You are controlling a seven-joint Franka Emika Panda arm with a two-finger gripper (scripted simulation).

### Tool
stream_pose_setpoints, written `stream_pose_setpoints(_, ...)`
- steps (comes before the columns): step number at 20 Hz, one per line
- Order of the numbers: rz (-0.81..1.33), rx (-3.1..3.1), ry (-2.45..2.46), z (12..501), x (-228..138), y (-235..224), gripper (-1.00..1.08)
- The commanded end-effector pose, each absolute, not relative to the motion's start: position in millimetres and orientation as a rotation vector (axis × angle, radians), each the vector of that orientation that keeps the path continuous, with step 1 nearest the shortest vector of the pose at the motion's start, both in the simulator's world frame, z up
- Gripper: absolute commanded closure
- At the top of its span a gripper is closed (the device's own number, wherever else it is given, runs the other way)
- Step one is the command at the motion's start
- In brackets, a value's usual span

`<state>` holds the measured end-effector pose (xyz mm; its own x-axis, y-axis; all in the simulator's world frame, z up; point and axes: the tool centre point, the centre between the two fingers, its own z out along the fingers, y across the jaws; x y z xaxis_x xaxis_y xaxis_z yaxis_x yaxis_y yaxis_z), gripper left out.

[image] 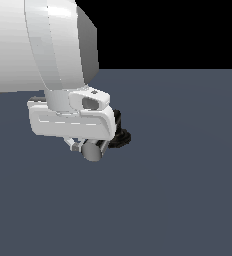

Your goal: Turn on the faucet by rotating a designated handle.

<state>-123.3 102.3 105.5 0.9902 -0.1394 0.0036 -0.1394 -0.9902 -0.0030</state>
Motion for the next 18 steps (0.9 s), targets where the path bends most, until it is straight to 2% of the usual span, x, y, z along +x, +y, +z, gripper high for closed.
stream_pose_setpoints(1, 0.000, -3.132, 0.244, 104, -124, 83, 1.08)
stream_pose_setpoints(18, 0.000, -3.132, 0.244, 104, -131, 2, 1.08)
